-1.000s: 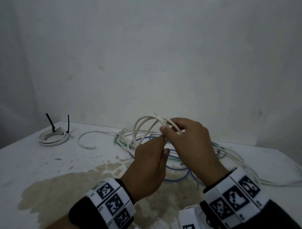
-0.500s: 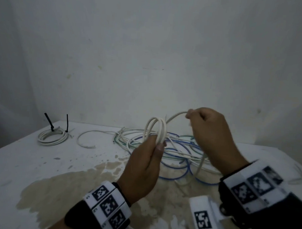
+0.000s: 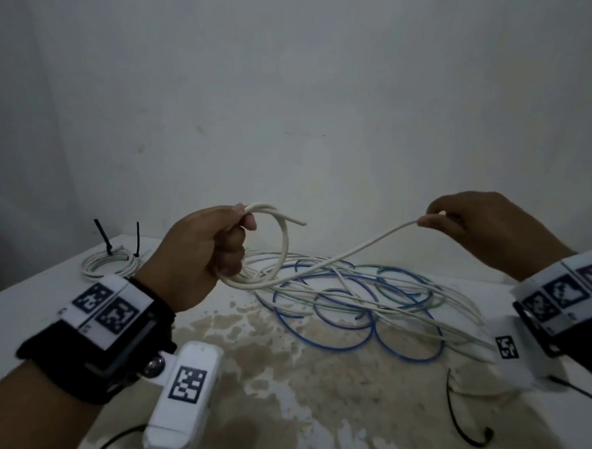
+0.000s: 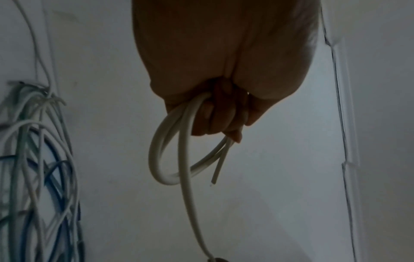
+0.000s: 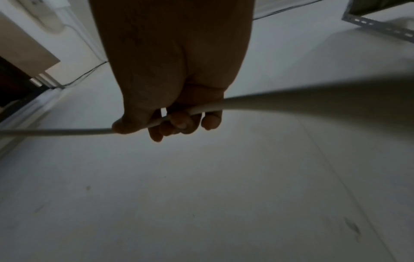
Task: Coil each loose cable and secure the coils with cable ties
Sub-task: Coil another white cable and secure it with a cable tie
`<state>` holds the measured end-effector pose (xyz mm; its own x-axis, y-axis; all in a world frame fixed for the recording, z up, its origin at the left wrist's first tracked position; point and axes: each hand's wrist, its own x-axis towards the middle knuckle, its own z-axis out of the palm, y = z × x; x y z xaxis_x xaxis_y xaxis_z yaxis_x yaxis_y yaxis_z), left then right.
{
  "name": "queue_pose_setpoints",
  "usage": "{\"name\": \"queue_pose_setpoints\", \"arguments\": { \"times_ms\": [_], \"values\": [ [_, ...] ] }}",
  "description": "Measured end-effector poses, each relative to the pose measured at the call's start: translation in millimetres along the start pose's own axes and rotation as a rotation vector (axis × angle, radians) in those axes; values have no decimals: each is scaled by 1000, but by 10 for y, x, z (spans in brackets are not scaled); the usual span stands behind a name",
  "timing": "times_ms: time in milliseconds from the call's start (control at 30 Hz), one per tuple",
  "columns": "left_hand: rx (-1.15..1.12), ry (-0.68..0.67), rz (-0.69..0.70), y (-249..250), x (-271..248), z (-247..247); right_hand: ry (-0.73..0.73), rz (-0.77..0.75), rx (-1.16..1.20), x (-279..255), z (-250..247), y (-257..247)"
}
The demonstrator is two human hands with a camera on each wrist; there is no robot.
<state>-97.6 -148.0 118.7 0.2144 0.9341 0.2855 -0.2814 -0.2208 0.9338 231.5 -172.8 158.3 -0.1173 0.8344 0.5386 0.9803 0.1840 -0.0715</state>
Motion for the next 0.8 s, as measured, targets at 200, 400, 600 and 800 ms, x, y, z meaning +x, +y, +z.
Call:
{"name": "queue_pose_setpoints", "arguments": {
  "times_ms": [200, 400, 600, 800],
  "values": [
    [-235, -45, -81, 185, -44, -94, -32, -45, -179, 19, 446, 51],
    [-148, 7, -105, 445, -147, -346, -143, 131, -459, 35, 870, 50],
    [-48, 172, -162, 299, -210, -377, -493, 297, -353, 122, 1021, -466],
    [-104, 283, -128, 163, -127, -208, -427, -123, 284, -309, 848, -1740]
  ]
}}
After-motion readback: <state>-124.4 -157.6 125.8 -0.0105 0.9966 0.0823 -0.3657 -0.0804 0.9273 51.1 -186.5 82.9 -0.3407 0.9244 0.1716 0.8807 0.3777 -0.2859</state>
